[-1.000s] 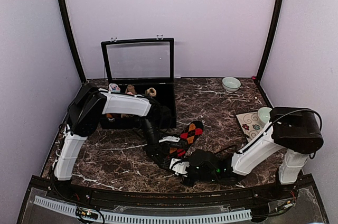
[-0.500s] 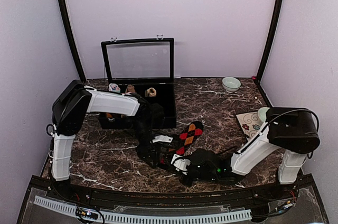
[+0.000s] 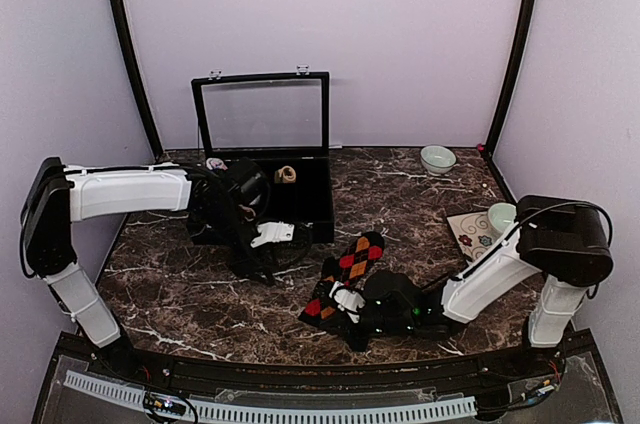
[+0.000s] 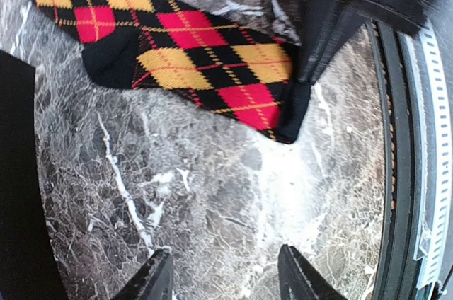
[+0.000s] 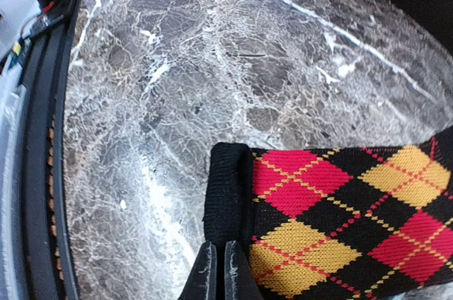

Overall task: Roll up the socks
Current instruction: Roll the sock at the center of the board.

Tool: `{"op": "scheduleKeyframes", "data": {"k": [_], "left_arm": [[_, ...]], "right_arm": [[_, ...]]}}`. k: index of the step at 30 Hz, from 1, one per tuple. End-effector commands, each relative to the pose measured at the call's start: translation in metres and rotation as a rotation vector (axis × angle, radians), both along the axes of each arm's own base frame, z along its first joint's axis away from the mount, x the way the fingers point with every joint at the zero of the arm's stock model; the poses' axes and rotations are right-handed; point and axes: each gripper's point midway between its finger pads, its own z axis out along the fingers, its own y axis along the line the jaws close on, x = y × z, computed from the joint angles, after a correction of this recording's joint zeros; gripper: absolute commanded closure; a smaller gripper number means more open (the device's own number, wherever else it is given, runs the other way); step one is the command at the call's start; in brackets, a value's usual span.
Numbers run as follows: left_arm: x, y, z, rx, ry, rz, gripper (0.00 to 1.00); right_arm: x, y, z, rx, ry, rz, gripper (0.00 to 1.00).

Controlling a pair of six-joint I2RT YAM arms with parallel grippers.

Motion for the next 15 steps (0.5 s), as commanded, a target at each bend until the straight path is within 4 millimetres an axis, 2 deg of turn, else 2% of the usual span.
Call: {"op": "scheduleKeyframes", "data": {"k": [1, 7, 13, 15], "left_arm": [[-0.021, -0.005, 0.005, -0.048, -0.041, -0.12, 0.51], [-0.071, -0.025, -0.011, -0.034, -0.029, -0.328, 0.59], [-0.088, -0.053, -0.02, -0.059, -0.04, -0.407, 0.66], [-0.09, -0.056, -0.028, -0.045, -0.044, -0.426, 0.68]], "right_arm": [[-0.047, -0.086, -0.087, -0.335, 0.429, -0.093, 1.0], [-0.063, -0.1, -0.099, -0.344, 0.688, -0.201, 1.0], [-0.062, -0.115, -0.103, -0.341, 0.789, -0.305, 1.0], [-0.059, -0.119, -0.106, -0.355, 0.812, -0.338, 1.0]]}}
